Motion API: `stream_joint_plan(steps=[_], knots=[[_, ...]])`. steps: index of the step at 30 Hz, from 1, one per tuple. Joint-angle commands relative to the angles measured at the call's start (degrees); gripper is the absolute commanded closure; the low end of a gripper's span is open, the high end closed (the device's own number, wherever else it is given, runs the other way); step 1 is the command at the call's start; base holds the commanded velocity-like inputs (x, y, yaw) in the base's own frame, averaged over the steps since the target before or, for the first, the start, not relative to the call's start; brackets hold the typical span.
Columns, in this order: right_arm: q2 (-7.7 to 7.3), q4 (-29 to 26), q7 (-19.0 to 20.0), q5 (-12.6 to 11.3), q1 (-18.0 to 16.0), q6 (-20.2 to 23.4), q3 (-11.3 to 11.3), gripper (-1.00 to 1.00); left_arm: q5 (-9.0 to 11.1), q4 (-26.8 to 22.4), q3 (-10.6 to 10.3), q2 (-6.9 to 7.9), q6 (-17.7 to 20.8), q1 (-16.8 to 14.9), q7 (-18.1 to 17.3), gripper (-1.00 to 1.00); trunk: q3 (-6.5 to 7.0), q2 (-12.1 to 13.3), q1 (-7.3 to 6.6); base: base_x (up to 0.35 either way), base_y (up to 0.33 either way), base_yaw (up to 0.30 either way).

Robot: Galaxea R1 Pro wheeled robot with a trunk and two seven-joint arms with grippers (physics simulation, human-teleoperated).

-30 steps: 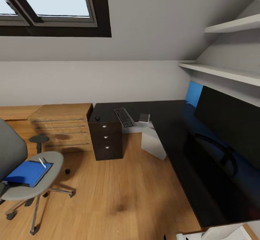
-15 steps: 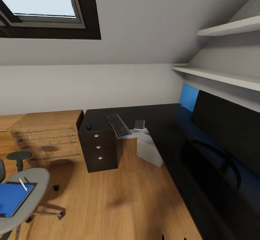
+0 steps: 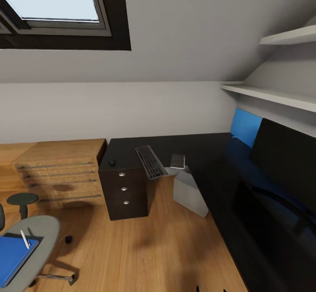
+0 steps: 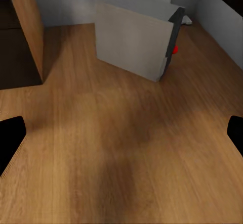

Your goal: In the bedroom, organize the workspace by keeping the computer under the desk, ensuring the monitor is on the desk, placing the keyboard on the desk next to the monitor, placing the mouse on the desk next to the keyboard, moving the folder from the swivel chair onto the desk next to the mouse, stacking the notebook on top of the folder with the pen on top of the notebook, and positioning the swivel chair next to the desk.

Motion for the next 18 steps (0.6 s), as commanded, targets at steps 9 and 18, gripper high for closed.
stream_joint_plan(steps=[9, 18], knots=[[0.19, 0.0, -0.5, -0.3, -0.1, -0.1, 0.5, -1.00, 0.5, 0.0, -0.6, 0.05, -2.9, 0.0, 0.4, -1.00, -0.04, -0.1, 0.04, 0.322, 0.000, 0.181], [0.20, 0.0, -0.5, -0.3, -0.1, 0.0, 0.3, -1.00, 0.5, 0.0, -0.6, 0.05, -3.0, 0.0, 0.4, -1.00, -0.18, -0.1, 0.04, 0.322, 0.000, 0.181]])
